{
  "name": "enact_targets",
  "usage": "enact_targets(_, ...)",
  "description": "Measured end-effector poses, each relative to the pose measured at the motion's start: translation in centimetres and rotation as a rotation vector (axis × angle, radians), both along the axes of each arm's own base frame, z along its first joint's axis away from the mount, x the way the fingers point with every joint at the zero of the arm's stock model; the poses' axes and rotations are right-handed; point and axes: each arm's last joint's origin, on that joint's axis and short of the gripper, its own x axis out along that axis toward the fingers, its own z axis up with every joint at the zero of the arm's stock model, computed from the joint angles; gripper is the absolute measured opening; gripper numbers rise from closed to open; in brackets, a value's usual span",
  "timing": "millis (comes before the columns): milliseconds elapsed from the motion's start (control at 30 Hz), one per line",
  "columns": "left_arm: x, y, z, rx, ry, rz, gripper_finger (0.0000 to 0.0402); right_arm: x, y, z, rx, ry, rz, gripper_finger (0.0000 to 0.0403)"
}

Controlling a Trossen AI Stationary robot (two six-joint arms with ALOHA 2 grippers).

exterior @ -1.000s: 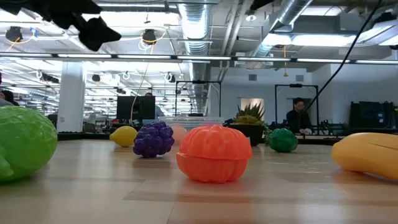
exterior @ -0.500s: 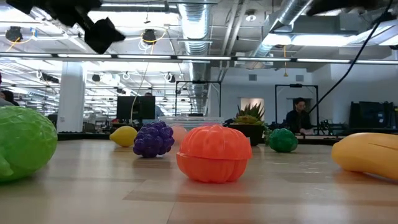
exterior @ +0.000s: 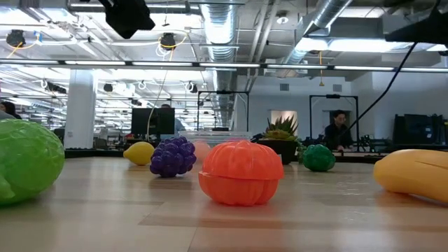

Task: Pick and placing Produce into tupperware
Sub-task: Put the green melon into the transparent container

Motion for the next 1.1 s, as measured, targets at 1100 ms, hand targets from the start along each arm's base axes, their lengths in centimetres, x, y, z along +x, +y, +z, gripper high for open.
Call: enact_targets(1100, -0.2, -4.7, 0.6, -0.009, 0.039, -0.018, 0.0309, 4.3, 0.2, 3.3, -0.110, 0.313, 0.401, 0.0296)
